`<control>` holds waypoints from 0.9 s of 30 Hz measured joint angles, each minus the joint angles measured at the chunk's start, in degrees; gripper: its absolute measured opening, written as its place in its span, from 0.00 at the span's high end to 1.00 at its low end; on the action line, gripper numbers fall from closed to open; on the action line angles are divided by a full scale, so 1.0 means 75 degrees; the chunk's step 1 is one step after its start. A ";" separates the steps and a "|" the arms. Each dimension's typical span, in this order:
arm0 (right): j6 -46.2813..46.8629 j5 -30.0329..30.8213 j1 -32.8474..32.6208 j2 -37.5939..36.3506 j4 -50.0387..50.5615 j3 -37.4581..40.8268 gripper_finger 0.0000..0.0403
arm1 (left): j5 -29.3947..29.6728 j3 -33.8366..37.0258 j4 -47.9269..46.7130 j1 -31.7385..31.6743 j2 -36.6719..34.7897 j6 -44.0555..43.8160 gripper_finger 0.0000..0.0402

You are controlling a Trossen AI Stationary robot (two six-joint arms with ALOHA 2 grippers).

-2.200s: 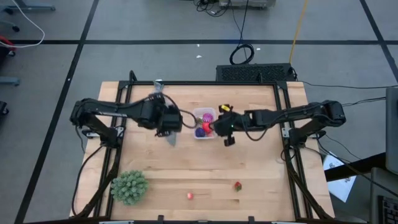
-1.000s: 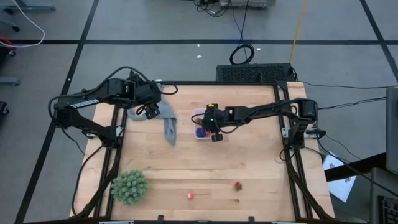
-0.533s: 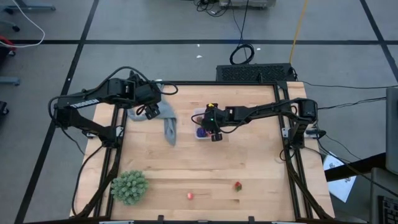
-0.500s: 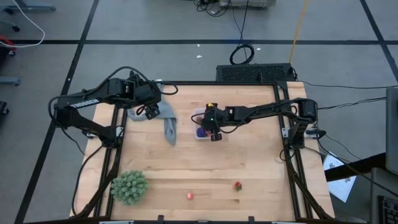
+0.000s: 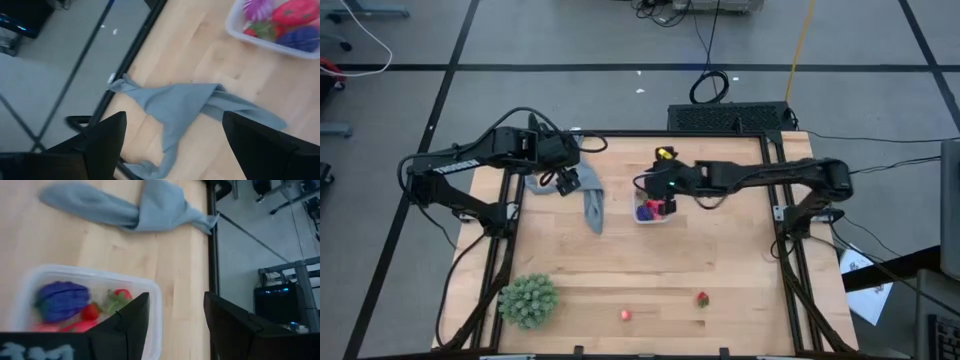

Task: Pick and placing Produce into tupperware
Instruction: Put the pink peach into the transparent bin

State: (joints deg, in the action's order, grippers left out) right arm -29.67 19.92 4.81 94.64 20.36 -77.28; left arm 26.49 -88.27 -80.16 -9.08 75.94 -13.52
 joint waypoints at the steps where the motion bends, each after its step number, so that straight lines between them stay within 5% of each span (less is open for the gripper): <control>1: 0.0121 0.0005 -0.0095 -0.0236 0.0123 -0.0006 0.55 | -0.0081 0.0000 0.0040 0.0036 0.0000 -0.0089 0.17; 10: 0.2049 0.1330 -0.0885 -0.2415 0.2136 -0.0017 0.55 | -0.1228 0.0006 0.0873 0.1246 0.0530 -0.0845 0.16; 17: 0.3626 0.1362 -0.0929 -0.3595 0.3315 -0.0017 0.55 | -0.2265 0.0006 0.2047 0.2932 0.1865 -0.0906 0.16; 27: 0.4128 0.1324 -0.0929 -0.4057 0.3723 -0.0017 0.55 | -0.3367 0.0006 0.3642 0.4807 0.3567 -0.2408 0.16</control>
State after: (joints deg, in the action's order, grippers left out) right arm 1.29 29.85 -2.15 64.21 48.28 -77.40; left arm 1.25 -88.23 -52.84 26.98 102.69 -31.58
